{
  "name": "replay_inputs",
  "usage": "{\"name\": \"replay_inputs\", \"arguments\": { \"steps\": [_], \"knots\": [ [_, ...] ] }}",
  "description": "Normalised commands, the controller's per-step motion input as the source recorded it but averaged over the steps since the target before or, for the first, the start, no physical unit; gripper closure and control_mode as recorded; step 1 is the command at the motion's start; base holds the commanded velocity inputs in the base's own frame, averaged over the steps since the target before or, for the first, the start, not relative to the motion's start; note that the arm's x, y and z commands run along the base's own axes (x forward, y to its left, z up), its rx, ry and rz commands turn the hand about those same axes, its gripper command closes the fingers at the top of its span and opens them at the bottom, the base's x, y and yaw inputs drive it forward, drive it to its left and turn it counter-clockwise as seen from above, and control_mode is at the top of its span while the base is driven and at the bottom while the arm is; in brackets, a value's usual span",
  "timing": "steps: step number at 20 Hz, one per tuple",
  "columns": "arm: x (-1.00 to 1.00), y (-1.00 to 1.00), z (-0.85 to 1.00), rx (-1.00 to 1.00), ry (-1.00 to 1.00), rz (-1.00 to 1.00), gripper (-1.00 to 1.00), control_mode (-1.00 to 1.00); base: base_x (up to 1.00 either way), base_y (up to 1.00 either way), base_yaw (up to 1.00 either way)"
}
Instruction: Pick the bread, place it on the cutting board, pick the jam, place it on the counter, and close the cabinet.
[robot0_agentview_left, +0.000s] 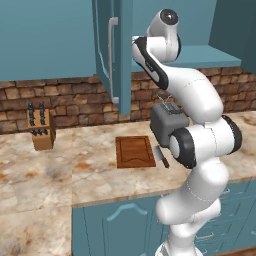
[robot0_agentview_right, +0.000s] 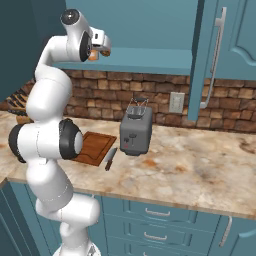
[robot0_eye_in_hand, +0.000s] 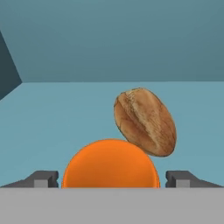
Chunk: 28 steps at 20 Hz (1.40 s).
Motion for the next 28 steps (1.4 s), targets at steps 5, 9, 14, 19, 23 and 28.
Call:
{"name": "replay_inputs", "arguments": {
  "steps": [5,9,14,19,23,28],
  "knots": [
    [0.00,0.01,-0.01,0.00,0.00,0.00,1.00,-1.00,0.00,0.00,0.00],
    [-0.08,0.00,0.05,0.00,-0.02,0.00,1.00,-1.00,0.00,0.00,0.00],
    [-0.37,0.00,0.19,0.00,0.00,0.00,1.00,-1.00,0.00,0.00,0.00],
    [-0.59,-0.01,0.00,0.00,0.00,0.00,1.00,-1.00,0.00,0.00,0.00],
    [-0.78,-0.22,-0.18,0.00,-0.02,0.00,1.00,-1.00,0.00,0.00,0.00],
    [-0.80,-0.40,-0.31,0.00,-0.06,0.02,1.00,-1.00,0.00,0.00,0.00]
  ]
}}
